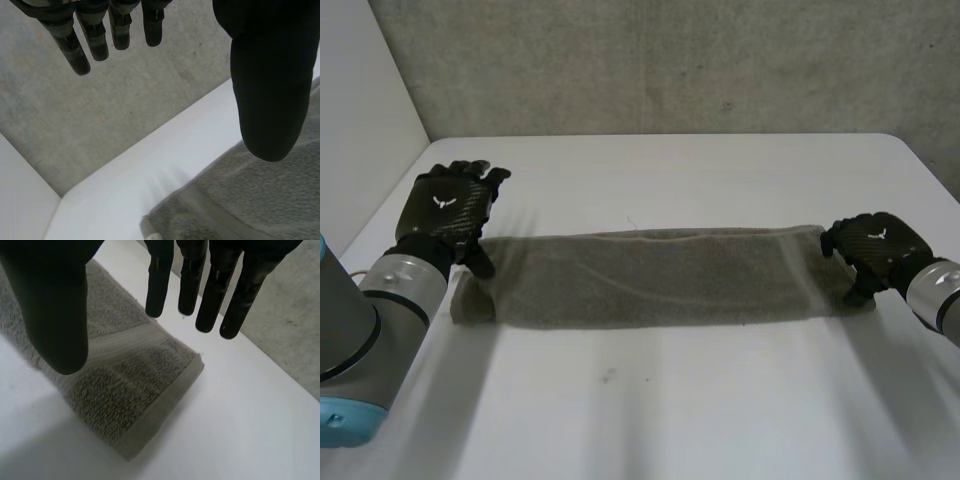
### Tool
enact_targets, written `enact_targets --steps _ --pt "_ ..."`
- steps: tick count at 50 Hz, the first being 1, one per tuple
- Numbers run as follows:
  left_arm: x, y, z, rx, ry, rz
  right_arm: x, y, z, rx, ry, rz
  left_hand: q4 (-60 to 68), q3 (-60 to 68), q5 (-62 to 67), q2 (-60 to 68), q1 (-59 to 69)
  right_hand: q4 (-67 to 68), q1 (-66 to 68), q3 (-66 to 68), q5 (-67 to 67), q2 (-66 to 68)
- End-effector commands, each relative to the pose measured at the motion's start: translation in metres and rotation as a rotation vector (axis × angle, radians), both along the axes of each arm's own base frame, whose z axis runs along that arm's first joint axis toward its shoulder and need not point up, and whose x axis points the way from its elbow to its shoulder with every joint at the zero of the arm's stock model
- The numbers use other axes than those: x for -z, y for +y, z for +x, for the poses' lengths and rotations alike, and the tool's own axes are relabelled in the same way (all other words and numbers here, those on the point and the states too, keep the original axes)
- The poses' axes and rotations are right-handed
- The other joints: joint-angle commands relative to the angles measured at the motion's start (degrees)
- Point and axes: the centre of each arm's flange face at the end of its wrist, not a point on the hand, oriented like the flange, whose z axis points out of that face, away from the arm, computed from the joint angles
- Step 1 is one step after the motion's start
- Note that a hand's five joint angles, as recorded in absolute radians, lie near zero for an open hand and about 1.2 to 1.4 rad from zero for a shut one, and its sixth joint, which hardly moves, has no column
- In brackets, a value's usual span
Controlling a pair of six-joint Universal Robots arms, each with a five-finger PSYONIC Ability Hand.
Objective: Fold the towel.
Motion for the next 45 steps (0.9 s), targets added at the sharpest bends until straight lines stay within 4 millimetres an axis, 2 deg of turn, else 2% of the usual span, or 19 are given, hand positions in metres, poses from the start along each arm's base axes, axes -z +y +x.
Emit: enact_targets --steps 1,15,17,18,19,20,23,25,26,28,29,31,34,36,37,41,43,44,45 --pt "0.003 0.002 -0.001 0.006 0.014 0.025 0.027 -0.012 -0.006 -0.005 -0.01 -0.007 0.4 0.4 -1.6 0.5 -0.2 8.4 8.3 8.3 9.5 8.8" --pt "0.005 0.002 0.001 0.001 0.012 0.032 0.05 -0.016 -0.009 -0.019 0.053 0.02 0.4 0.4 -1.6 0.5 -0.2 10.4 10.3 10.3 11.5 10.8" --pt "0.006 0.003 0.001 0.003 0.011 0.035 0.053 -0.017 -0.009 -0.024 0.065 0.021 0.4 0.4 -1.6 0.5 -0.2 22.0 21.9 21.8 23.1 22.4" --pt "0.006 0.003 0.001 0.003 0.011 0.035 0.053 -0.017 -0.009 -0.024 0.065 0.021 0.4 0.4 -1.6 0.5 -0.2 22.0 21.9 21.9 23.1 22.4" --pt "0.005 0.003 0.0 0.004 0.011 0.034 0.054 -0.018 -0.01 -0.025 0.07 0.018 0.4 0.4 -1.6 0.5 -0.2 31.2 31.1 31.1 32.3 31.6" --pt "0.005 0.003 0.0 0.004 0.011 0.034 0.054 -0.021 -0.011 -0.017 0.072 0.015 0.4 0.4 -1.6 0.5 -0.2 47.9 47.8 47.8 49.0 48.3" --pt "0.005 0.003 0.0 0.004 0.011 0.035 0.052 -0.025 -0.015 -0.002 0.074 0.006 0.4 0.4 -1.6 0.5 -0.2 51.4 51.3 51.3 52.5 51.8" --pt "0.005 0.003 0.001 0.0 0.011 0.035 0.046 -0.034 -0.031 0.076 0.095 -0.013 0.4 0.4 -1.6 0.5 -0.2 51.4 51.3 51.3 52.5 51.8" --pt "0.005 0.003 0.001 0.0 0.011 0.035 0.046 -0.034 -0.031 0.076 0.095 -0.013 0.4 0.4 -1.6 0.5 -0.2 51.4 51.3 51.3 52.5 51.8" --pt "0.005 0.002 0.002 -0.003 0.011 0.035 0.034 -0.043 -0.053 0.192 0.13 -0.044 0.4 0.4 -1.6 0.5 -0.2 51.4 51.3 51.3 52.5 51.8" --pt "0.005 0.002 0.002 -0.003 0.011 0.035 0.034 -0.043 -0.053 0.192 0.13 -0.044 0.4 0.4 -1.6 0.5 -0.2 51.4 51.3 51.3 52.5 51.8" --pt "0.004 0.002 0.002 -0.003 0.012 0.032 0.021 -0.054 -0.075 0.288 0.16 -0.086 0.4 0.4 -1.6 0.5 -0.2 51.4 51.3 51.3 52.5 51.8" --pt "0.003 0.003 0.002 -0.003 0.013 0.028 0.015 -0.061 -0.088 0.333 0.175 -0.099 0.4 0.4 -1.6 0.5 -0.2 51.4 51.3 51.3 52.5 51.8" --pt "0.003 0.003 0.003 -0.005 0.013 0.028 0.001 -0.071 -0.109 0.392 0.232 -0.139 0.4 0.4 -1.6 0.5 -0.2 51.4 51.3 51.3 52.5 51.8" --pt "0.003 0.003 0.003 -0.005 0.013 0.028 -0.007 -0.074 -0.112 0.394 0.274 -0.166 0.4 0.4 -1.6 0.5 -0.2 51.4 51.3 51.3 52.5 51.8" --pt "0.002 0.003 0.003 -0.006 0.014 0.025 -0.025 -0.079 -0.111 0.38 0.329 -0.23 0.4 0.4 -1.6 0.5 -0.2 51.4 51.3 51.3 52.5 51.8" --pt "0.002 0.003 0.003 -0.005 0.014 0.025 -0.033 -0.08 -0.104 0.366 0.333 -0.257 0.4 0.4 -1.6 0.5 -0.2 51.4 51.3 51.3 52.5 51.8" --pt "0.001 0.003 0.003 -0.005 0.014 0.023 -0.042 -0.079 -0.086 0.33 0.321 -0.291 0.4 0.4 -1.6 0.5 -0.2 51.4 51.3 51.3 52.5 51.8" --pt "0.001 0.003 0.002 -0.003 0.014 0.023 -0.055 -0.074 -0.056 0.267 0.3 -0.339 0.4 0.4 -1.6 0.5 -0.2 51.4 51.3 51.3 52.5 51.8"
